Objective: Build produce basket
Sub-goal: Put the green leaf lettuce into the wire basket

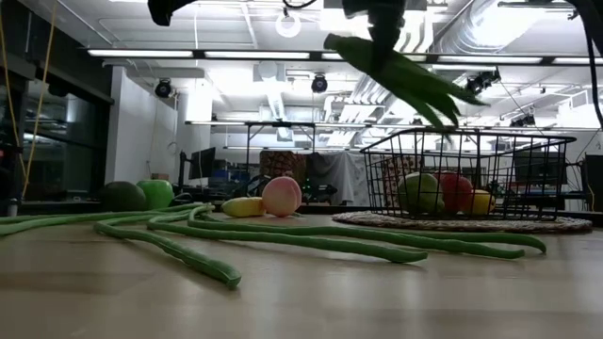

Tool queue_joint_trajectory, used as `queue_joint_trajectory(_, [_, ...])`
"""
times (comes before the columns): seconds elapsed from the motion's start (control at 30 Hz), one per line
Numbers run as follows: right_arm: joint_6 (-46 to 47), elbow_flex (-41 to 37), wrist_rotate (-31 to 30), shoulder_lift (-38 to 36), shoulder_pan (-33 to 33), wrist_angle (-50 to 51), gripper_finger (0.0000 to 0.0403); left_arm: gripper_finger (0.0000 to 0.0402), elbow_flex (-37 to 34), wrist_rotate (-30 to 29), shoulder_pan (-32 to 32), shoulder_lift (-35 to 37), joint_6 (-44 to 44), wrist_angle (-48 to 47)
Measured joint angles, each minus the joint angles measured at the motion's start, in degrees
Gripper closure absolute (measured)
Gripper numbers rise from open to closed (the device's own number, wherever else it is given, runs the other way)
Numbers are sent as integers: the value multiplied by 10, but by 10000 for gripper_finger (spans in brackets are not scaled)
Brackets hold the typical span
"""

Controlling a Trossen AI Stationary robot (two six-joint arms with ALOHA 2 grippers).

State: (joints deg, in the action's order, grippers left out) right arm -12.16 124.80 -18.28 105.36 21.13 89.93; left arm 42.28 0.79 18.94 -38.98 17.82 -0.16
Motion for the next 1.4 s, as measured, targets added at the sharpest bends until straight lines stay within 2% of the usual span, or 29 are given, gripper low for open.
queue_joint_trajectory(0.13, [-35,-62,-40,-39,-22,-1,258,46,0,0,0,0,0,0])
queue_joint_trajectory(0.23, [-44,-149,-80,-94,-33,0,258,46,0,0,0,0,0,0])
queue_joint_trajectory(0.4, [-49,-303,-107,-206,-36,3,258,46,0,-2,0,0,0,0])
queue_joint_trajectory(0.5, [-57,-361,-106,-253,-39,2,258,46,0,-8,0,0,0,0])
queue_joint_trajectory(0.63, [-115,-424,-85,-284,-48,2,258,46,0,-17,0,0,0,0])
queue_joint_trajectory(0.73, [-177,-465,-89,-279,-60,1,258,46,0,-17,0,0,6,0])
queue_joint_trajectory(0.83, [-211,-492,-129,-255,-75,1,258,46,0,-17,0,0,15,0])
queue_joint_trajectory(0.9, [-210,-500,-140,-235,-79,0,258,46,0,-17,0,0,15,0])
queue_joint_trajectory(1.07, [-167,-504,-101,-184,-81,-1,258,46,0,-17,0,0,15,0])
queue_joint_trajectory(1.27, [-152,-504,-104,-131,-80,1,258,46,0,-17,0,0,15,0])
queue_joint_trajectory(1.33, [-154,-504,-110,-113,-80,0,258,46,0,-16,0,0,15,0])
queue_joint_trajectory(1.4, [-180,-504,-148,-96,-81,0,258,46,0,-15,0,0,15,0])
